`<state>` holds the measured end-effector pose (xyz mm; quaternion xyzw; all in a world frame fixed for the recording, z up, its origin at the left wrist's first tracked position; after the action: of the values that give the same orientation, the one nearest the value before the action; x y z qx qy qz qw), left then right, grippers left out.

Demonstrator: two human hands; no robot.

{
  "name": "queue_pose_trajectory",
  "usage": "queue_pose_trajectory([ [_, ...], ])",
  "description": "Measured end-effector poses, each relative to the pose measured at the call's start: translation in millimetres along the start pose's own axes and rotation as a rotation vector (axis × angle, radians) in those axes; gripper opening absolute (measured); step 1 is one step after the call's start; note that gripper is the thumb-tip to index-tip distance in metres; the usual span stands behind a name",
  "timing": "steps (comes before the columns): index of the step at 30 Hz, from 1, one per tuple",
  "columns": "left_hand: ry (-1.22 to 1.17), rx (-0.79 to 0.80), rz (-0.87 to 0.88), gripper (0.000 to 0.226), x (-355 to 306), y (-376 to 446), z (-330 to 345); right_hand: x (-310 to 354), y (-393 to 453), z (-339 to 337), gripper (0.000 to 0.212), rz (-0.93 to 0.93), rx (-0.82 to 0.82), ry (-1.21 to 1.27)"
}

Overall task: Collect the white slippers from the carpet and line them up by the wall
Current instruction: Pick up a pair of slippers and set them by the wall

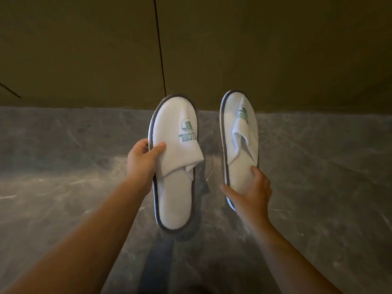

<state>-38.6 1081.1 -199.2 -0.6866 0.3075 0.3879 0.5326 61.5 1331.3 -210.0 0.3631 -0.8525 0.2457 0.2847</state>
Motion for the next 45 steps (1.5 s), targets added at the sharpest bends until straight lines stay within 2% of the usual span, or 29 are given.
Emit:
queue_pose_trajectory([
  [5, 0.026, 0.068, -0.001, 0.009, 53, 31, 51, -71, 29, 17, 0.088, 0.114, -0.118, -0.049],
  [10, 0.046, 0.139, -0.049, 0.005, 82, 19, 85, -112, 32, 3, 0.088, 0.205, -0.155, -0.140],
  [14, 0.108, 0.210, -0.065, 0.004, 100, 10, 109, -133, 33, 7, 0.082, 0.259, -0.106, -0.236],
  [16, 0.153, 0.227, -0.067, 0.004, 107, 8, 117, -133, 34, 12, 0.075, 0.228, -0.059, -0.259],
  [19, 0.138, 0.242, -0.104, 0.009, 110, 7, 120, -113, 26, 27, 0.059, 0.107, 0.024, 0.027],
  [23, 0.105, 0.290, -0.095, 0.011, 100, 9, 115, -77, 10, 62, 0.035, 0.233, 0.342, 0.476],
  [25, 0.091, 0.251, -0.052, 0.010, 89, 19, 104, -58, 13, 72, 0.017, 0.223, 0.376, 0.573],
  [27, 0.051, 0.190, -0.025, 0.016, 77, 31, 90, -38, 16, 82, 0.015, 0.224, 0.391, 0.650],
  [31, -0.001, 0.170, -0.066, 0.041, 59, 52, 58, 8, 23, 99, 0.019, 0.191, 0.379, 0.648],
  [35, 0.123, 0.235, -0.111, 0.060, 54, 60, 14, 53, 15, 121, 0.023, 0.203, 0.355, 0.596],
  [40, 0.237, 0.316, -0.214, 0.064, 65, 47, -35, 77, -15, 147, 0.018, 0.241, 0.388, 0.458],
  [45, 0.311, 0.232, -0.141, 0.063, 84, 75, -54, 72, -15, 186, 0.009, 0.268, 0.396, 0.447],
])
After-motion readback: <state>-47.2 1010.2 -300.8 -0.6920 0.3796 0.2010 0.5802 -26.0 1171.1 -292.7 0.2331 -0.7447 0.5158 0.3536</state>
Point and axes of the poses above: each hand's wrist, its own y-axis towards the middle knuckle, its own z-axis out of the palm, x = y × z, the point moved 8 cm from there along y, towards the middle knuckle, and after that the axes turned 3 degrees about -x, right-handed, at the moved point
